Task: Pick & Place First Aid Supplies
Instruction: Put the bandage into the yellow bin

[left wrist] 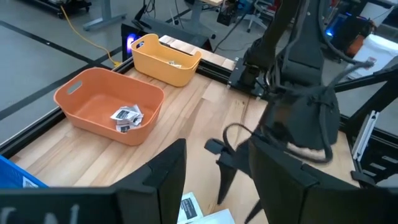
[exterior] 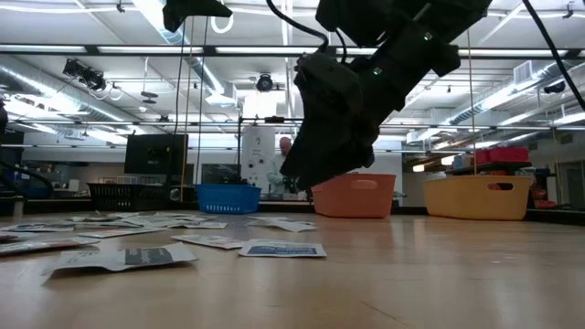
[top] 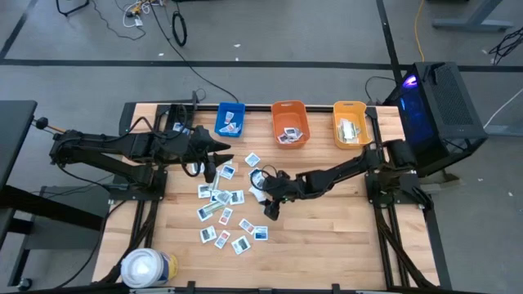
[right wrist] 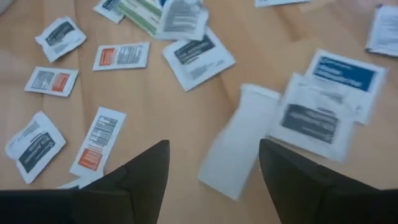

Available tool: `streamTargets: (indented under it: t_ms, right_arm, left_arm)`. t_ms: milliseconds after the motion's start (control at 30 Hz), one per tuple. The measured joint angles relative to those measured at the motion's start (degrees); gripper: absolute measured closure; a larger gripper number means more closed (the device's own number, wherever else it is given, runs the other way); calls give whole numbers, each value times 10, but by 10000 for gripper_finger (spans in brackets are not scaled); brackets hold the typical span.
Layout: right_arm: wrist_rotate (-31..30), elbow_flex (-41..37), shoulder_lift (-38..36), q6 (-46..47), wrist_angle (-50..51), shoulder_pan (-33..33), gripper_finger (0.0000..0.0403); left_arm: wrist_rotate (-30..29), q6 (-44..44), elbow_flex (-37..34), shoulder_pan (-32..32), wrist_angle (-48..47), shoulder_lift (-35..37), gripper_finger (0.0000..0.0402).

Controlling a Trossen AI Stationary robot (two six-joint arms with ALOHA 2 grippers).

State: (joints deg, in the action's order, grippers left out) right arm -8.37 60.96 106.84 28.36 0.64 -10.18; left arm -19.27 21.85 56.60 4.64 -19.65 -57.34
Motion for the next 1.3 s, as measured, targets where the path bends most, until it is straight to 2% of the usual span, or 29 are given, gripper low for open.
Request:
streamTargets:
  t_ms: [133, 367, 533, 867, 1067, 1300]
  right_arm:
    - [-13, 39, 22, -2, 16, -14, 154]
    - [-98, 112, 64, 38, 100, -21, 154]
    - [-103, 150, 84, 60, 145, -16, 139]
    - [-96, 146, 85, 131, 214, -14, 90]
    - [-88, 144, 85, 87, 189, -15, 94]
    - [-131, 144, 85, 57, 175, -15, 94]
  left_arm:
    - [0, 0, 0, 0, 1, 0, 223]
    - [0, 0, 0, 0, 0, 0, 223]
    - [0, 0, 0, 0, 2, 0, 223]
    - [0, 0, 0, 0, 1, 0, 223]
    - [0, -1, 0, 0, 1, 0, 223]
    - [0, -1, 0, 0, 1, 0, 223]
